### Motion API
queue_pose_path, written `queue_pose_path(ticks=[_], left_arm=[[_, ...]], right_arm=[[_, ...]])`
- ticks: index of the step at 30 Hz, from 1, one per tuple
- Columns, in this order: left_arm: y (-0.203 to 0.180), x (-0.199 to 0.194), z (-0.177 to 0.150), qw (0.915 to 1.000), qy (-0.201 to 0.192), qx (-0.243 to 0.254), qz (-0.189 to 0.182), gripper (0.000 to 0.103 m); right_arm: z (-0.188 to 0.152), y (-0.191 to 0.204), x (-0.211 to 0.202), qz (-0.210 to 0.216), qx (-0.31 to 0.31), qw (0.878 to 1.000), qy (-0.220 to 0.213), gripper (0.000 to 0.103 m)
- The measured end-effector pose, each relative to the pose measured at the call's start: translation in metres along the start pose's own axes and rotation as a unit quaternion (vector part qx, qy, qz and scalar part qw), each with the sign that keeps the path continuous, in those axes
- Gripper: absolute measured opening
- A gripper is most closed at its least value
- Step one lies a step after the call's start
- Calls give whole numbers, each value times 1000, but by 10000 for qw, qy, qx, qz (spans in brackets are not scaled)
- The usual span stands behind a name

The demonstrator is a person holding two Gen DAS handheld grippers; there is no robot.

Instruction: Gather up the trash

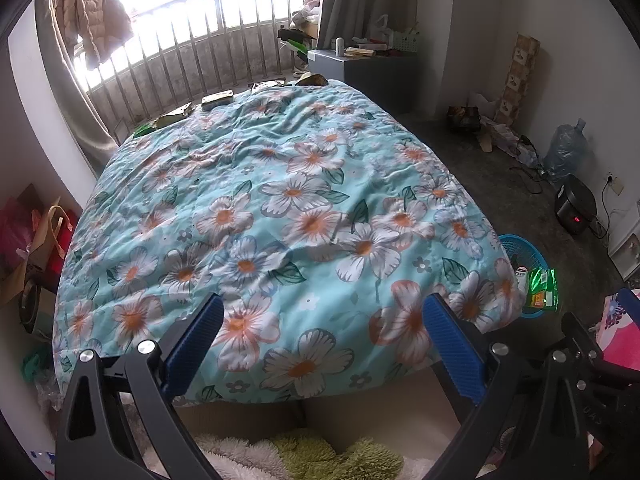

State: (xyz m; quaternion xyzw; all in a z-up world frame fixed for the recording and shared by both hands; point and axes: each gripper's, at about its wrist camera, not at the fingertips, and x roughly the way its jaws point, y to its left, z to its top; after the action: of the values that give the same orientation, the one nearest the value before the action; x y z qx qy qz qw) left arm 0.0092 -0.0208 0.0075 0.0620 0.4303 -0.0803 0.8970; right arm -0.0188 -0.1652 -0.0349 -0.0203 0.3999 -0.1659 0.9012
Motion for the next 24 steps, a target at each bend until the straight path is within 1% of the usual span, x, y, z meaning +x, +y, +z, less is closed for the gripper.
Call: queue_pose_path(ticks=[6,24], left_arm=[[3,0,-4,10000,17,-11,2,98],[4,2,-1,10000,28,-2,-10,97]], right_arm=[[0,0,0,5,1,10000,7,95],[0,1,-1,13,-9,10000,2,95]])
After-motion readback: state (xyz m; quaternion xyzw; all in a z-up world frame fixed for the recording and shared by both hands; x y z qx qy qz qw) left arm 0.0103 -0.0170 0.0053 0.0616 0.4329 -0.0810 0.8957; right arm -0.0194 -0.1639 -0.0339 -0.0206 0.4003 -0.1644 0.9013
